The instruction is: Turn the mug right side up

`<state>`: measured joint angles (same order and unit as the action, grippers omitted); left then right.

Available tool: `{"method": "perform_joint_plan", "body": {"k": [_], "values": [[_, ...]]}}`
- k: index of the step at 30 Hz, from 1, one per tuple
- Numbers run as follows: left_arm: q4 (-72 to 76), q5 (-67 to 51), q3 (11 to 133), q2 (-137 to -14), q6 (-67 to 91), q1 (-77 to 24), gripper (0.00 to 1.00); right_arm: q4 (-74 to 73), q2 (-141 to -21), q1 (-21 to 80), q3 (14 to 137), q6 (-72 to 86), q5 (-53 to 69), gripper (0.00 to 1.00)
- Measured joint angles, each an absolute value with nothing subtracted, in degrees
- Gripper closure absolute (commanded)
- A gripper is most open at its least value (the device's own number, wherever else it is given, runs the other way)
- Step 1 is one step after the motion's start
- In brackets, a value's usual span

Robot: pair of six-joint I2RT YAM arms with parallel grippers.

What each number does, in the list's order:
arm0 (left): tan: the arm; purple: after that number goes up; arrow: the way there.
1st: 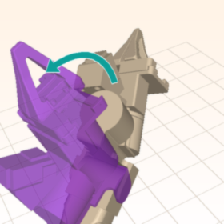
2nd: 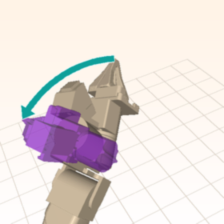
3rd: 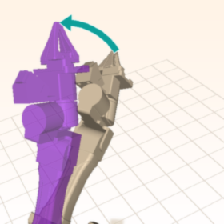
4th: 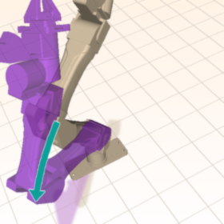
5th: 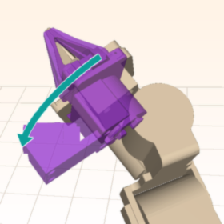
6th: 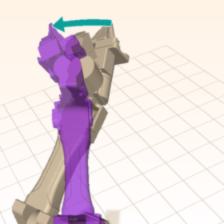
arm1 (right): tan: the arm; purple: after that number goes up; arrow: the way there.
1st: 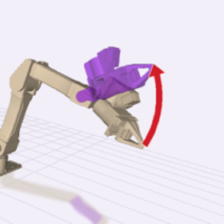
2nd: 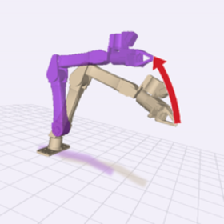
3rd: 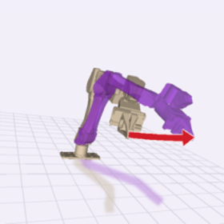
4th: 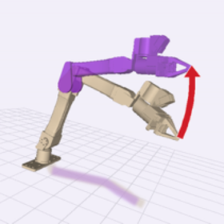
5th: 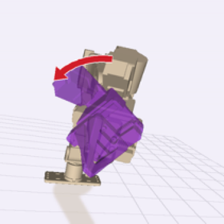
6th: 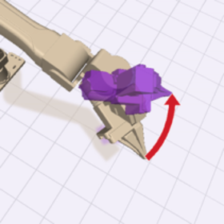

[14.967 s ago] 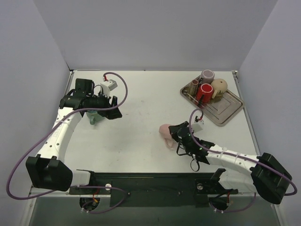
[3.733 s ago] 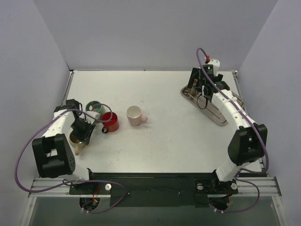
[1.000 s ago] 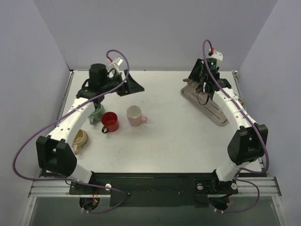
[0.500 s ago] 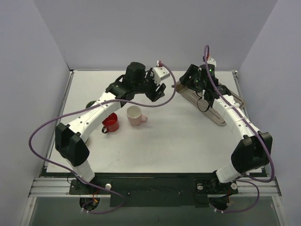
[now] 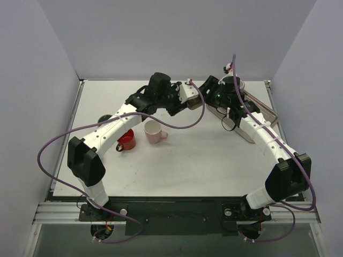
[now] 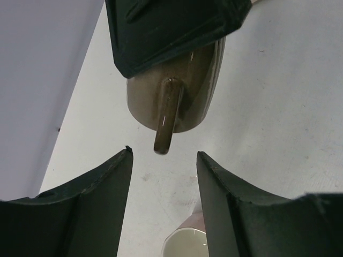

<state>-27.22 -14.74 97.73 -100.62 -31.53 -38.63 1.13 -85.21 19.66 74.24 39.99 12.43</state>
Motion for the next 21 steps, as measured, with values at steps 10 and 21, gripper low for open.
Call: {"method": "perform_joint_plan", "body": {"k": [10,21], "values": [[-30.04,-16.29,100.66,-101.08,-33.12,-38.79,0.56,1.76,-85.10,21.56,74.22,40.99,13.89,1.00],[-31.55,-16.88,101.62,-101.21,-33.32,-39.38,1.00,1.93,-85.10,22.13,74.22,40.71,13.87,1.00]]}}
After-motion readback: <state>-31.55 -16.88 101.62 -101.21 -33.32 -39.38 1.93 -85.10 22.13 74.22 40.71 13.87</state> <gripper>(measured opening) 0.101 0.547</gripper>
